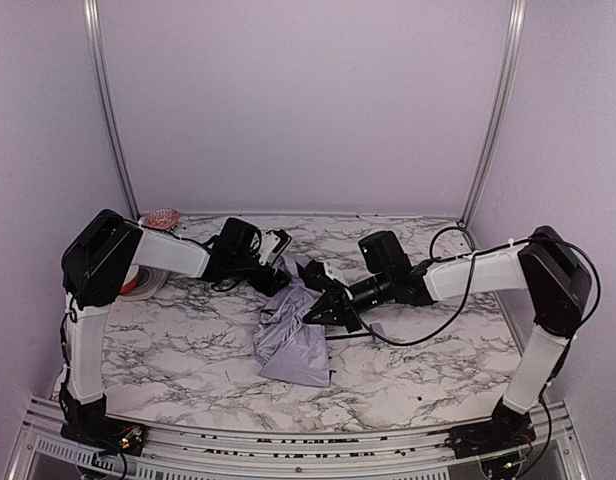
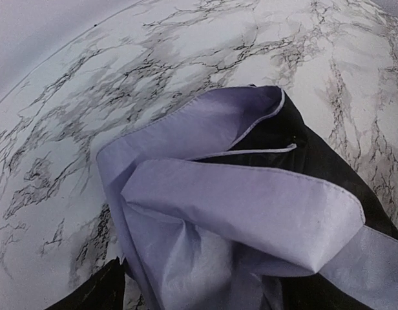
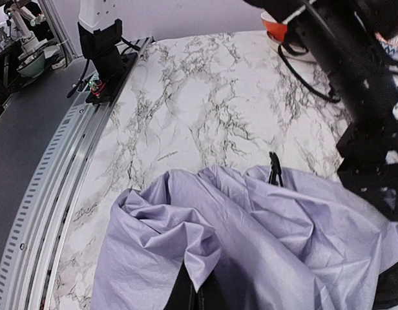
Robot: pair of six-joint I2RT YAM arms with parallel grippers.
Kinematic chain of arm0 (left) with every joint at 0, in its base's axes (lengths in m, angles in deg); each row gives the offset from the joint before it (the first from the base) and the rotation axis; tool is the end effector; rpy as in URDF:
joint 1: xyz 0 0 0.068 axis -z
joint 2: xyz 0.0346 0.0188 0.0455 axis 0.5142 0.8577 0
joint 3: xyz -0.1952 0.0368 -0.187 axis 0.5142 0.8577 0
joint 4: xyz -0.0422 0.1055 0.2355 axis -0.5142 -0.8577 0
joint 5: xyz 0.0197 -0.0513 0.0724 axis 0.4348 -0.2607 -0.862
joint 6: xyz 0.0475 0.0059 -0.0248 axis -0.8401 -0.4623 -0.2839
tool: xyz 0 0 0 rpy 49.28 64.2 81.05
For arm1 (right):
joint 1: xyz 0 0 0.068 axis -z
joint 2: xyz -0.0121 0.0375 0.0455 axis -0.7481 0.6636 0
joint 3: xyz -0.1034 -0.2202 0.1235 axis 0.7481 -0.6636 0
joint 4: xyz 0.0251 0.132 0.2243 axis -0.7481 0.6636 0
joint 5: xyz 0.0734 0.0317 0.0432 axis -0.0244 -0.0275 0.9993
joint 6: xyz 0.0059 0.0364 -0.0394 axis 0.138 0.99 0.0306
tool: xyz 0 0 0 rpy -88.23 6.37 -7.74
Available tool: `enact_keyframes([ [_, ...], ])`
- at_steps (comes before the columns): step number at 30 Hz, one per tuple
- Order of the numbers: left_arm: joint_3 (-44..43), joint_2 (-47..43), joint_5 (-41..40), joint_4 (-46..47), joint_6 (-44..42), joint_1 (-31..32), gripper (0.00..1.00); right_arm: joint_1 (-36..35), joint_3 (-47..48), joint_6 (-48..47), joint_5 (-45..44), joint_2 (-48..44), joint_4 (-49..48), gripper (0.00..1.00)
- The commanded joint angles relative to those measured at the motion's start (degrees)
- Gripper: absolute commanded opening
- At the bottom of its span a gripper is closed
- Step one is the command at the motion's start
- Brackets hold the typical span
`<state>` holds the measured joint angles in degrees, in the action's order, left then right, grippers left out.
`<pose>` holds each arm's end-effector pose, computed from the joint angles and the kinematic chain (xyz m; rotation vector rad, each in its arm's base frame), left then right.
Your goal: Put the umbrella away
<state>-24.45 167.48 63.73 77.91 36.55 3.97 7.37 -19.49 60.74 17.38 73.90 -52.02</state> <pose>0.3787 -0.2701 0.1405 0.9033 2.0029 -0.3987 0.2575 0.2611 0.1825 -1.5333 1.5806 1.1809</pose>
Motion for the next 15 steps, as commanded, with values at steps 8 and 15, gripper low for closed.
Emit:
enact_keyframes([
  [8,2.6,0.8,8.4,-5.9,3.4,4.5,0.76,-2.1,3.8,1.3,2.2,-11.9,-5.8,0.00],
  [15,3.6,2.2,6.5,-8.6,1.1,9.2,0.73,-4.6,2.5,5.2,-3.6,-12.5,-10.5,0.00],
])
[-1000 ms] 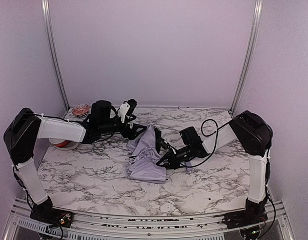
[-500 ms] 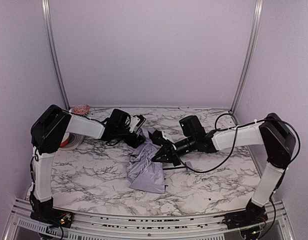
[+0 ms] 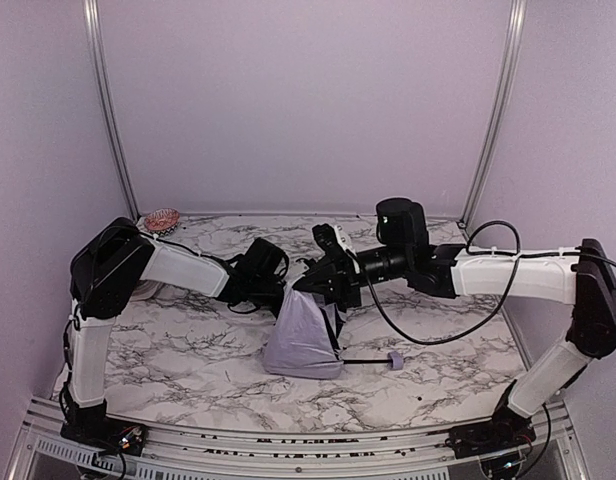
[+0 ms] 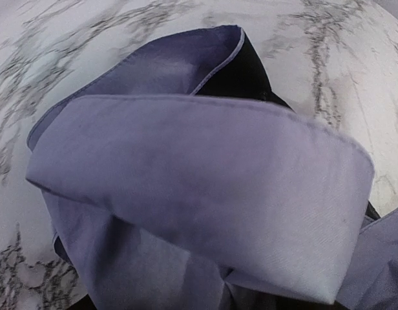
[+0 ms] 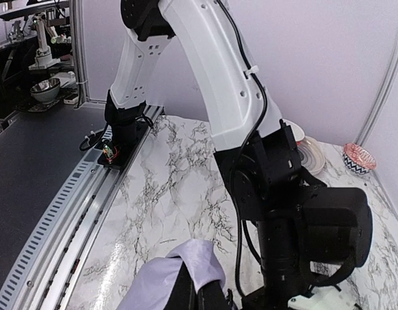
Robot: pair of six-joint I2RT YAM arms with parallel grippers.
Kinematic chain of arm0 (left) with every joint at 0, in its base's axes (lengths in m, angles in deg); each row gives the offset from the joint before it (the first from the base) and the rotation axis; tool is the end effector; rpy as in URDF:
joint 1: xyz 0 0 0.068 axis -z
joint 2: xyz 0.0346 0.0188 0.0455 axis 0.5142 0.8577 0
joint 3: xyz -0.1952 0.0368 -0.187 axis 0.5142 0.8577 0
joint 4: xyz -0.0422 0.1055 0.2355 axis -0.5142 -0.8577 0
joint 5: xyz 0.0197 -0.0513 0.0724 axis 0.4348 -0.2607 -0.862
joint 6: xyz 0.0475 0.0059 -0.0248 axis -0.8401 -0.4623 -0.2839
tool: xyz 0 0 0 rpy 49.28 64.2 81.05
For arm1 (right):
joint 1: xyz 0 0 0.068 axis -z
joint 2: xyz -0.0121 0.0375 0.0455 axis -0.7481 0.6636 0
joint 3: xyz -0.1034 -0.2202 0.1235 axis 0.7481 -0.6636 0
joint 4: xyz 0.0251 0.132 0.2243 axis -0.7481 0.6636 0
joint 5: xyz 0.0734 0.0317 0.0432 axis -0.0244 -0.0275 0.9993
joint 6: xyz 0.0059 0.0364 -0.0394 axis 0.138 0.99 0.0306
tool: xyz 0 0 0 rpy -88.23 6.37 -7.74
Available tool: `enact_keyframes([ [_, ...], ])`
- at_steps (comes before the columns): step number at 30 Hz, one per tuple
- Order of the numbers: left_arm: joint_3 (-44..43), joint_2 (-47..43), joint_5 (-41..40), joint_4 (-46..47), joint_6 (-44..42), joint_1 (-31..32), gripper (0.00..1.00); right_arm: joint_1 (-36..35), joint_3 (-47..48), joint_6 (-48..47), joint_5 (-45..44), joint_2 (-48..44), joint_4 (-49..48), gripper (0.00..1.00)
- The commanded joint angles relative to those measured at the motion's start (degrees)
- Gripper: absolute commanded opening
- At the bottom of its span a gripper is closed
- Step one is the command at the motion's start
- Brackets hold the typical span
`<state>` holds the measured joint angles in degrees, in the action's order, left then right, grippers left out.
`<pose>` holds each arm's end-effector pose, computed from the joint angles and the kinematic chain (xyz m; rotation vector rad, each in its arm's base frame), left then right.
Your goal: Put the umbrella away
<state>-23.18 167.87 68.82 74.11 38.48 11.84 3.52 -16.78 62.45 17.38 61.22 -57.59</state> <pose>0.3292 -0.3155 0.1255 1.0948 2.0413 -0.5739 0.2288 0.2674 0.2810 -1.5029 1.1967 1.1288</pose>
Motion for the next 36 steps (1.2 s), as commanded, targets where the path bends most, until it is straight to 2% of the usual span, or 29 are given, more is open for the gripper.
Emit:
enact_keyframes([
  [1,2.8,1.7,1.3,-4.7,-1.2,1.4,0.73,-0.6,-1.0,4.7,-5.1,0.8,-6.4,0.00],
  [3,3.1,1.7,0.6,-5.0,-1.8,1.5,0.73,0.6,-2.7,7.6,-6.8,3.5,-10.5,0.00],
  [9,3.8,1.8,1.4,-4.4,-2.0,1.5,0.72,10.1,-8.0,24.6,-8.6,13.0,-27.9,0.00],
  [15,3.5,2.5,0.4,-3.7,-4.3,1.4,0.72,12.6,-7.1,27.0,-11.2,24.1,-29.6,0.00],
  [19,2.5,3.1,0.2,-3.8,-4.0,0.9,0.72,13.2,-9.2,29.7,-10.9,27.4,-32.6,0.00],
  [24,2.8,1.4,-3.3,-1.6,-0.5,-0.8,0.75,13.4,-6.7,28.8,-6.3,32.9,-25.5,0.00],
  [27,6.3,-2.7,-7.4,4.6,1.5,-1.7,0.79,13.6,-3.4,26.0,-3.7,35.2,-15.9,0.00],
  [31,9.3,-6.1,-7.4,10.4,0.0,-1.7,0.84,13.7,1.6,21.8,-5.4,38.1,-2.7,0.00],
  [33,9.5,-6.7,-8.3,11.4,-0.1,-1.7,0.86,13.6,2.8,20.6,-5.7,39.2,1.0,0.00],
  [36,11.5,-9.5,-13.8,14.3,0.1,-2.3,0.90,13.6,2.4,20.0,-6.3,39.3,2.4,0.00],
])
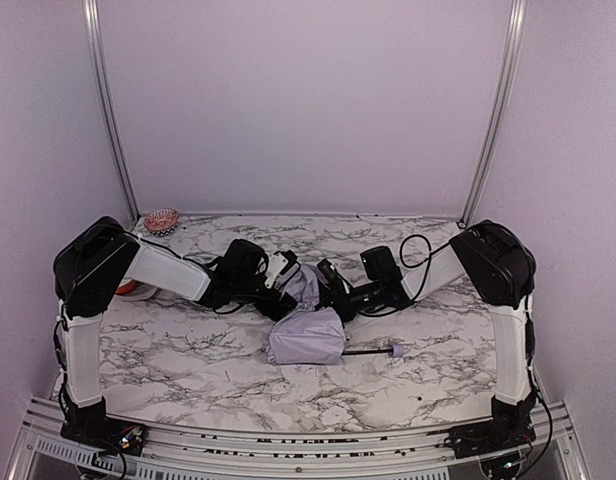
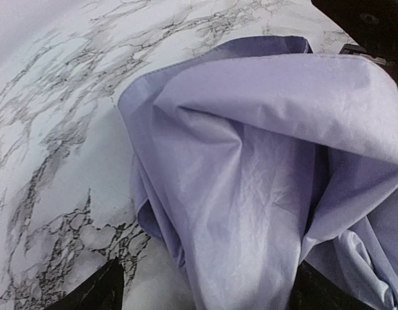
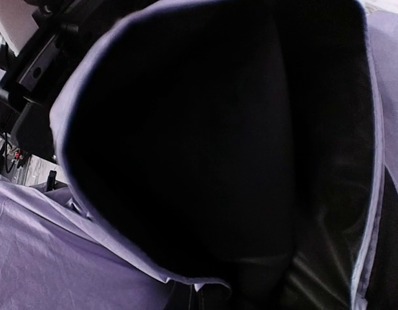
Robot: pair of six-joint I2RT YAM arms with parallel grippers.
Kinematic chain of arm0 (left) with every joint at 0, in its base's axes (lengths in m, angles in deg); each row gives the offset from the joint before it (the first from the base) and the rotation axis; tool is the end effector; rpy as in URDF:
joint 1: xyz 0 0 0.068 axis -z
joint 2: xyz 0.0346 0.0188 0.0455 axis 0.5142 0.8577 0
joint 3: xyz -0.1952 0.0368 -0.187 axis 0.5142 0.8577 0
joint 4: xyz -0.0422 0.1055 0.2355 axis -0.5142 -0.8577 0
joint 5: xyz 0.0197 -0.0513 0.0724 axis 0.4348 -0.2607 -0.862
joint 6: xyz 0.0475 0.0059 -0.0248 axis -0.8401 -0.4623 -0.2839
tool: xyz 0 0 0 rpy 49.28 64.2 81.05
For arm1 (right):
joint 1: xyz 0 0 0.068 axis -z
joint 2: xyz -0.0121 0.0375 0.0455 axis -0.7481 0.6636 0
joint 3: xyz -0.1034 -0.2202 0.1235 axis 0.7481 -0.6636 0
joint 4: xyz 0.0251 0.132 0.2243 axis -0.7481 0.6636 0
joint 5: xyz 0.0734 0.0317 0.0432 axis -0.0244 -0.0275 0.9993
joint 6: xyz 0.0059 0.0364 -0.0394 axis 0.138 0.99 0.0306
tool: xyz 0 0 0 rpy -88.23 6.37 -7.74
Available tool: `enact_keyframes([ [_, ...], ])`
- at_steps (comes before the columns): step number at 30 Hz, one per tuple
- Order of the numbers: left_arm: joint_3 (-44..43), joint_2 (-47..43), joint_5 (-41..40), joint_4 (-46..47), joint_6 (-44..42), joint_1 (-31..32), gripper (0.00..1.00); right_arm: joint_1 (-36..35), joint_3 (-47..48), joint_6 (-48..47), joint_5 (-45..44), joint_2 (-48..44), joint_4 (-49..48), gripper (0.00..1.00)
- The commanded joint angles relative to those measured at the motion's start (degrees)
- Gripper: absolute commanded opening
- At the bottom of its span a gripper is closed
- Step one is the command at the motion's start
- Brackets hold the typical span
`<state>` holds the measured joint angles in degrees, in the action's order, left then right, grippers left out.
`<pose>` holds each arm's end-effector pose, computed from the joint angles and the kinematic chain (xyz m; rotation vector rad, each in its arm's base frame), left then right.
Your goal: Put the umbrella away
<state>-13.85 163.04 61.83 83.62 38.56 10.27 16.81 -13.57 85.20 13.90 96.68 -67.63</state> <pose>0.3222 -0.2870 0.1278 0.9676 1.9922 -0.4421 0.3394 0.2399 0.0813 -1.0048 2.0688 1.2546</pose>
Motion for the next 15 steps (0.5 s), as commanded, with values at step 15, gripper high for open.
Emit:
enact_keyframes([
  [15,15.3,-30.6,7.2,-2.5,-27.0,10.5,0.94,0.5,2.2,-1.6,-1.8,3.7,14.0,0.00],
])
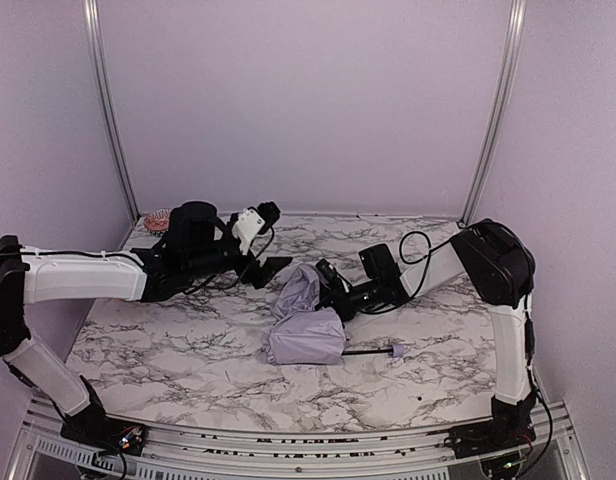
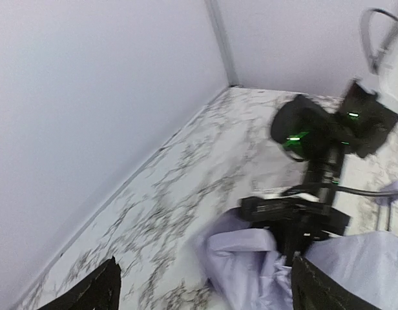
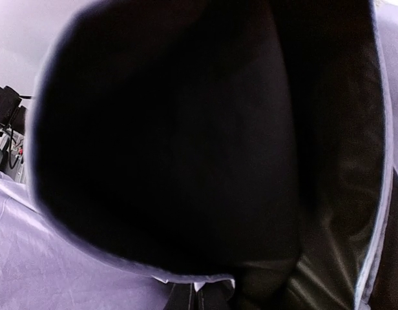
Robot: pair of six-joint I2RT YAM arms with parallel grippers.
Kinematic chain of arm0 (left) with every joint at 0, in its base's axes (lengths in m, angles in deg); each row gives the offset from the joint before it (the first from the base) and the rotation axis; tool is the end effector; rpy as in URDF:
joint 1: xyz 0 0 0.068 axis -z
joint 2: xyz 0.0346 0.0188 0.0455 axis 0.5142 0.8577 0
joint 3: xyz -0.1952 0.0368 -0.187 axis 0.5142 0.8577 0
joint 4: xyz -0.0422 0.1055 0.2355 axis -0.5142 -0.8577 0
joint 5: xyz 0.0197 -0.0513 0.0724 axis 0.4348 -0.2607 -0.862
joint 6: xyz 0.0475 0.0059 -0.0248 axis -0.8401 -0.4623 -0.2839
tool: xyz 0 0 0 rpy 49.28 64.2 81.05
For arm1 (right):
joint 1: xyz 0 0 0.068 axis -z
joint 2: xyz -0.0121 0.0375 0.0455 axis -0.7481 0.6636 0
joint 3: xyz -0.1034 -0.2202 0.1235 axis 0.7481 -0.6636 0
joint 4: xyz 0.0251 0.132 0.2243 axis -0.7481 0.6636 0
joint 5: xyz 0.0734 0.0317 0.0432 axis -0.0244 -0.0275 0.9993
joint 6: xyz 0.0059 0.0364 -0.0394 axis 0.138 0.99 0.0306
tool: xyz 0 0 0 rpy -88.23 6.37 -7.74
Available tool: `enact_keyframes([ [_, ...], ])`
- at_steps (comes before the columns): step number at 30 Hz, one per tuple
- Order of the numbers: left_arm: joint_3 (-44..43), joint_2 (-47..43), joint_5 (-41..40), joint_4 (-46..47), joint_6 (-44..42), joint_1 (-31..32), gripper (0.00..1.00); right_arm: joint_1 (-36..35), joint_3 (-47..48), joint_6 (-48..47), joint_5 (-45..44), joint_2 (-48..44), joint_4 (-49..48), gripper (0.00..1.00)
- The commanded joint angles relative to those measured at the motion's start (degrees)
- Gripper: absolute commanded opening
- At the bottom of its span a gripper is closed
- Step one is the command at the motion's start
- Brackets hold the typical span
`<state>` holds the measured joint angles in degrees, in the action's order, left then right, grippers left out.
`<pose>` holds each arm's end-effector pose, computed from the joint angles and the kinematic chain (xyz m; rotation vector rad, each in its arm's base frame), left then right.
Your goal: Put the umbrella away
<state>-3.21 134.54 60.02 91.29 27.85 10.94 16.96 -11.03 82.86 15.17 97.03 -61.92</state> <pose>0.2678 -0.2435 0.2716 0.9227 1.4887 -0.3642 0.3431 0.2415 0.0830 -1.0410 2.0953 1.2694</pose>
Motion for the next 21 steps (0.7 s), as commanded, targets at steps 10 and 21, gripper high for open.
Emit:
enact_keyframes([
  [10,1.2,-0.4,10.3,-7.7,-0.1,1.2,0.92,-0.2,-0.9,-0.5,-0.4,-8.3,2.2,0.00],
  [21,-32.3,33.7,7.7,-25.8,6.4,-4.8,0.92,-3.0,-0.8,-9.7,1.5,-19.0,5.6,0.00],
])
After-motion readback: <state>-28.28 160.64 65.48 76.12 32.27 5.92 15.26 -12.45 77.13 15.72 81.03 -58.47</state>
